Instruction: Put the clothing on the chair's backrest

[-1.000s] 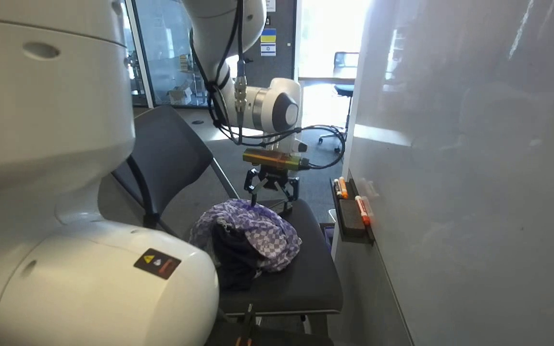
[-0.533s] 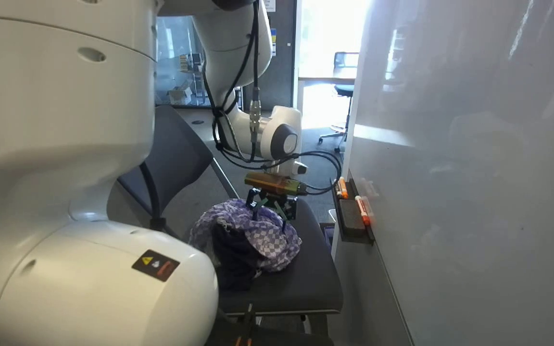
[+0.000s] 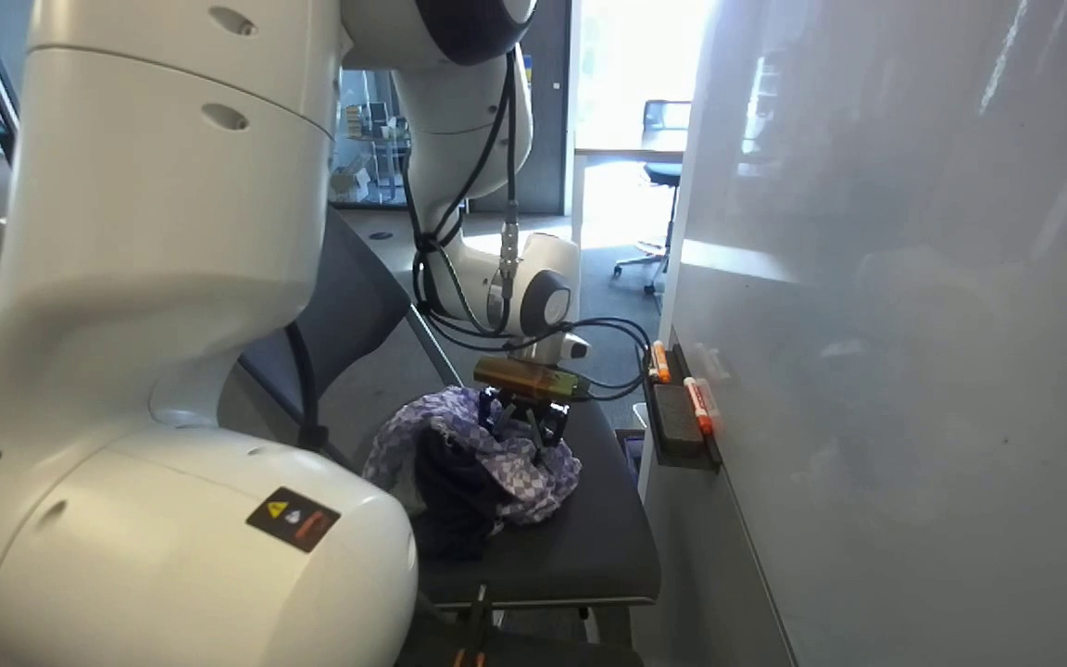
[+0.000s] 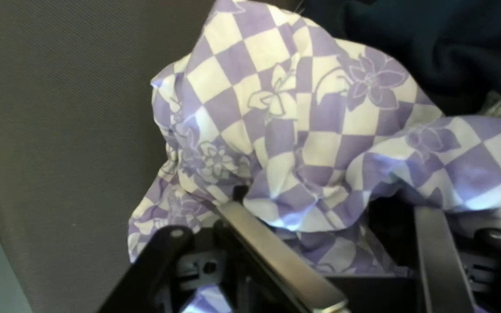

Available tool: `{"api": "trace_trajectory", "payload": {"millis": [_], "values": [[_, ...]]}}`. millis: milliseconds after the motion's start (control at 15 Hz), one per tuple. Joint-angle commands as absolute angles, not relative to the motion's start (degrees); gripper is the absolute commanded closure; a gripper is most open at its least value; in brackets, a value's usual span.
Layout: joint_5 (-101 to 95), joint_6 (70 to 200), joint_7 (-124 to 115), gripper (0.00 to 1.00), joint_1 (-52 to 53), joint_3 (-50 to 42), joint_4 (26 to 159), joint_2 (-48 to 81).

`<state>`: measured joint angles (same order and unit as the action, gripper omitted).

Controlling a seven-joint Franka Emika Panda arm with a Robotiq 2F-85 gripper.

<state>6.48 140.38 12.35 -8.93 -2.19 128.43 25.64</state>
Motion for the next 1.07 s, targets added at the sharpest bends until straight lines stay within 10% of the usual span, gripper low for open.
{"api": "trace_trajectory", "payload": {"millis": [0, 333, 1000], "values": [[7.82, 140.85, 14.55, 0.58, -10.32, -0.55, 127.50, 26.48], [7.72, 140.01, 14.32, 0.88, -10.42, -0.18, 127.90, 25.54], [-0.62, 134.93, 1.47, 0.86, -4.33, -3.60, 131.12, 12.31]]}}
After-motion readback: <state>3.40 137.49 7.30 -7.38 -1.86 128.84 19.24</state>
